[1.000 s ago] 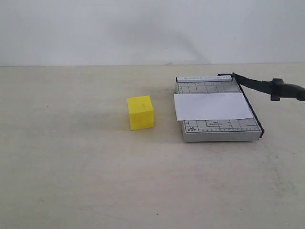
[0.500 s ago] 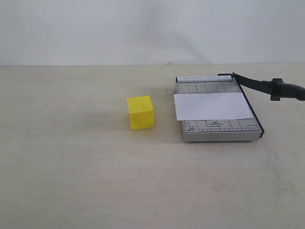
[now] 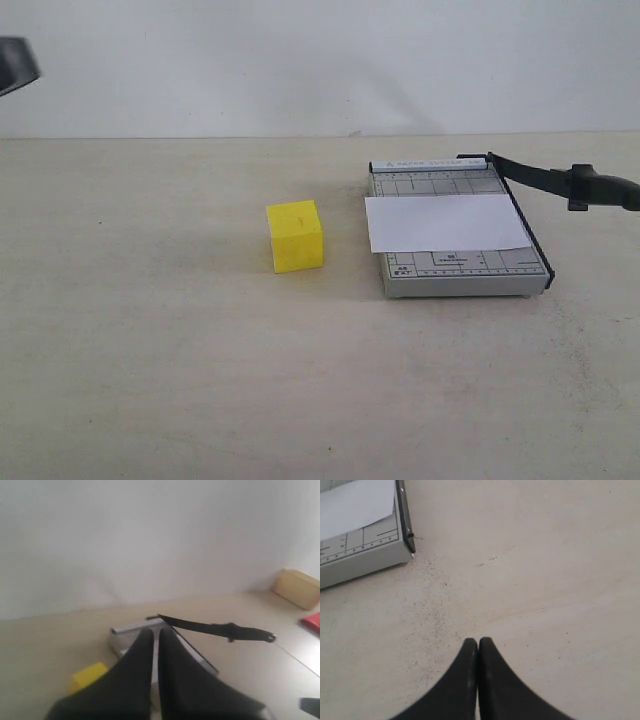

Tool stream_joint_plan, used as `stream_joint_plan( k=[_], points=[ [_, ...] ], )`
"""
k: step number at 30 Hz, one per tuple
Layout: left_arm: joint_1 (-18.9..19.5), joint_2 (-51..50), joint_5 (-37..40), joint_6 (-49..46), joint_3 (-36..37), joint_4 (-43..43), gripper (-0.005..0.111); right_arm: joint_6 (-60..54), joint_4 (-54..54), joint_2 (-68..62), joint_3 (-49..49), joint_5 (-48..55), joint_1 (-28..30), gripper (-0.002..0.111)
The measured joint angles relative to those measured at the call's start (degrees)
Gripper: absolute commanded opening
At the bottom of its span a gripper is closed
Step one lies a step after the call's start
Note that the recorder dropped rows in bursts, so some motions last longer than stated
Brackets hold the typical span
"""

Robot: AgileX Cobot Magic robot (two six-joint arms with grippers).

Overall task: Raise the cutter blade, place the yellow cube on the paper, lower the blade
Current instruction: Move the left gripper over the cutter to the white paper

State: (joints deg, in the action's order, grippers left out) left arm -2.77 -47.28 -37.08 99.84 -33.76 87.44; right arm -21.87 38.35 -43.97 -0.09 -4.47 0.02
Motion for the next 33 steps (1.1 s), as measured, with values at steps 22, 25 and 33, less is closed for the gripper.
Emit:
stream_joint_plan(
  k=[22, 25, 33],
  points=[
    [-30.65, -34.56, 71.23, 19.95, -14.71, -3.33, 0.005, 0.24, 0.00, -1.22, 0.11, -2.76, 0.00, 0.000],
    [-30.52, -36.58, 68.69, 20.03, -14.71, -9.58, 0.005, 0.24, 0.00, -1.22, 0.11, -3.12, 0.00, 0.000],
    [-27.06, -43.07, 39.96, -4.17, -15.22, 7.87, 0.005, 0.35, 0.00, -1.22, 0.11, -3.34, 0.00, 0.000]
  ],
)
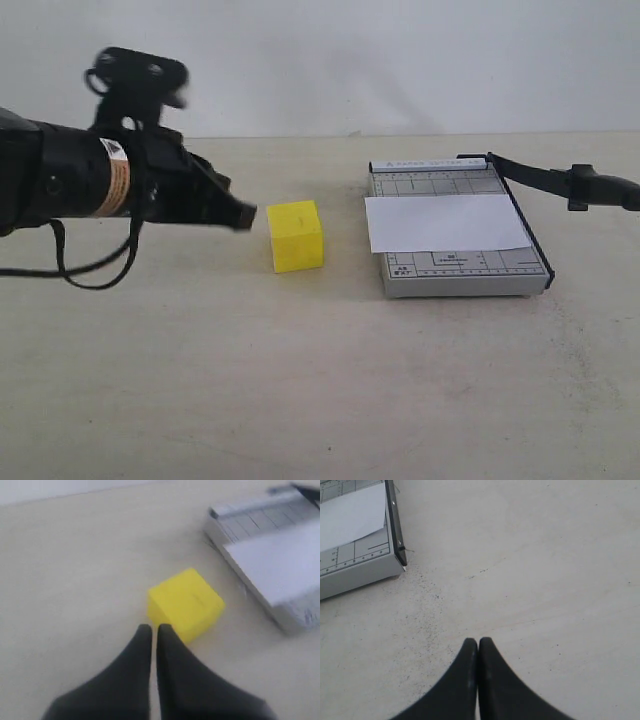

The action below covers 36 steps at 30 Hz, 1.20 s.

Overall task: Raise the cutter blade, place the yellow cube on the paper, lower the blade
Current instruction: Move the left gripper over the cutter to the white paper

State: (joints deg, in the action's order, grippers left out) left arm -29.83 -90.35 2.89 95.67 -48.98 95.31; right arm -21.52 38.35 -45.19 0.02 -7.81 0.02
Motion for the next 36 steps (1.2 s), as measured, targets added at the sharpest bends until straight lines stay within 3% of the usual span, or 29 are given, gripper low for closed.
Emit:
stream_joint_plan(
  k=[3, 6, 7, 9, 10, 12, 13, 16, 18, 21, 27, 29, 36],
  points=[
    [0.00, -2.08, -10.60, -37.09, 0.12, 3.65, 0.005, 0.00, 0.00, 0.00, 0.00, 0.00, 0.00, 0.000],
    [0.00, -2.85, -15.80, -58.17, 0.50, 4.34, 0.005, 0.11, 0.00, 0.00, 0.00, 0.00, 0.00, 0.000],
    [0.00, -2.92, -18.09, -58.84, 0.50, 3.37, 0.005, 0.11, 0.00, 0.00, 0.00, 0.00, 0.00, 0.000],
    [-0.66, -3.00, -26.23, -54.90, 0.50, -6.51, 0.005, 0.11, 0.00, 0.00, 0.00, 0.00, 0.00, 0.000],
    [-3.03, -3.00, -27.52, -54.47, 0.18, -15.31, 0.005, 0.11, 0.00, 0.00, 0.00, 0.00, 0.00, 0.000],
    [-7.29, -3.24, -23.27, -55.37, -2.02, -24.21, 0.005, 0.11, 0.00, 0.00, 0.00, 0.00, 0.00, 0.000],
    [-9.85, -3.56, -19.42, -55.68, -4.07, -28.15, 0.005, 0.11, 0.00, 0.00, 0.00, 0.00, 0.00, 0.000],
    [-21.13, -10.27, 7.08, -57.01, -20.18, -45.10, 0.005, 0.11, 0.00, 0.00, 0.00, 0.00, 0.00, 0.000],
    [-23.76, -16.57, 19.48, -63.58, -29.57, -52.93, 0.005, 0.11, 0.00, 0.00, 0.00, 0.00, 0.00, 0.000],
    [-23.66, -24.42, 25.36, -72.59, -41.00, -67.12, 0.005, 0.11, 0.00, 0.00, 0.00, 0.00, 0.00, 0.000],
    [-17.87, -34.46, 22.12, -76.30, -53.33, -96.89, 0.005, 0.11, 0.00, 0.00, 0.00, 0.00, 0.00, 0.000],
    [-16.72, -36.58, 21.02, -78.48, -54.50, -99.70, 0.005, 0.11, 0.00, 0.00, 0.00, 0.11, 0.00, 0.000],
    [-16.16, -41.08, 18.96, -80.57, -55.16, -97.84, 0.005, 0.44, 0.00, 0.00, 0.00, 0.23, 0.00, 0.000]
  ],
)
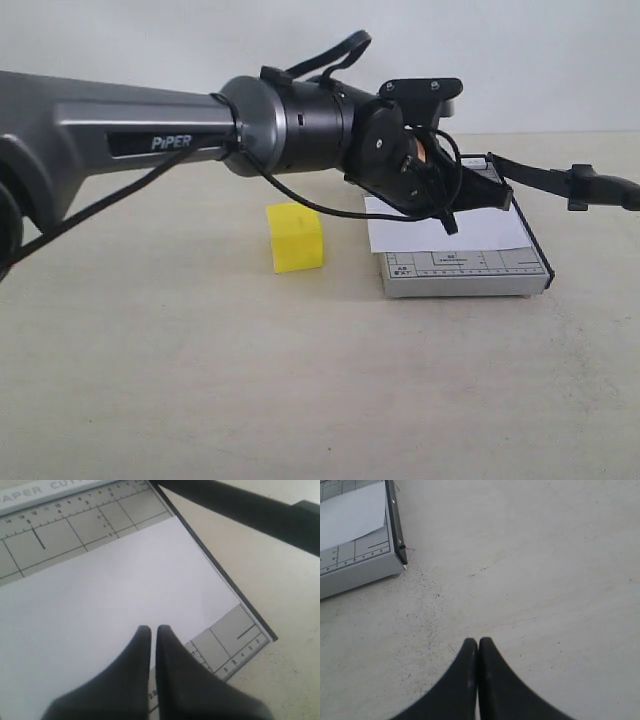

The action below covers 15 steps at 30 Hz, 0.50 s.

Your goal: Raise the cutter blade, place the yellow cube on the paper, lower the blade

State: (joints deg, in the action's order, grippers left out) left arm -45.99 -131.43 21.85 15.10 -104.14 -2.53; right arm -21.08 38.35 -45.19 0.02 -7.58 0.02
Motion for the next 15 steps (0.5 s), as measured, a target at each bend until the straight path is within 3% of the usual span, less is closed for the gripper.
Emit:
stream_joint_plan(
  k=[15],
  points=[
    [-0.19, -6.10, -3.96, -1.32, -0.60, 1.59, 0.005, 0.59, 0.00, 0.00, 0.00, 0.75, 0.00, 0.000]
  ],
)
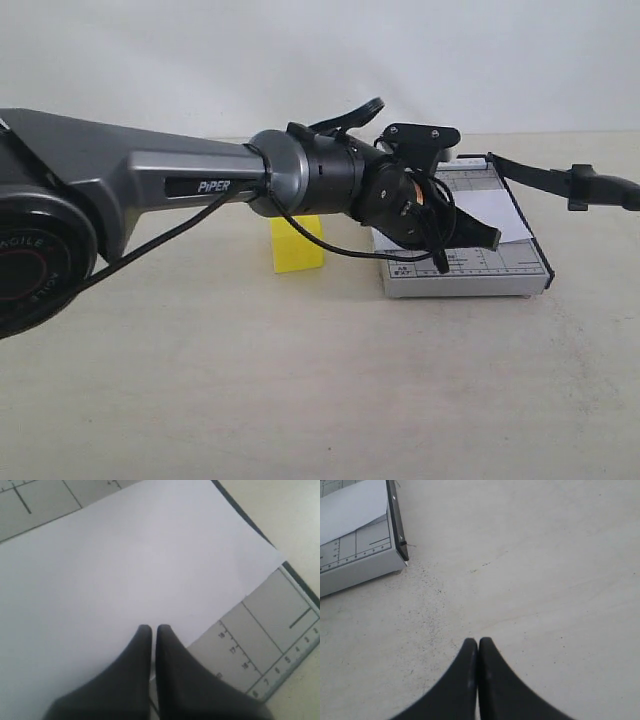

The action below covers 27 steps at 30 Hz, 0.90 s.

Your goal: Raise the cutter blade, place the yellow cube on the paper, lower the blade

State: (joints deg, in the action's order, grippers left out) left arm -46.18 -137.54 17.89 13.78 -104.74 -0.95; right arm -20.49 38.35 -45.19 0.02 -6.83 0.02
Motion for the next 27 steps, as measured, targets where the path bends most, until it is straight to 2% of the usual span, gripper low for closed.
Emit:
stream_joint_plan(
  k=[10, 27],
  points=[
    [-0.99, -1.73, -4.69, -2.06, -0.46, 0.33, 0.005, 0.11, 0.00, 0.00, 0.00, 0.10, 0.00, 0.000],
    [-2.39, -3.63, -7.56, -4.23, -2.79, 0.49, 0.005, 0.11, 0.00, 0.00, 0.00, 0.10, 0.00, 0.000]
  ],
)
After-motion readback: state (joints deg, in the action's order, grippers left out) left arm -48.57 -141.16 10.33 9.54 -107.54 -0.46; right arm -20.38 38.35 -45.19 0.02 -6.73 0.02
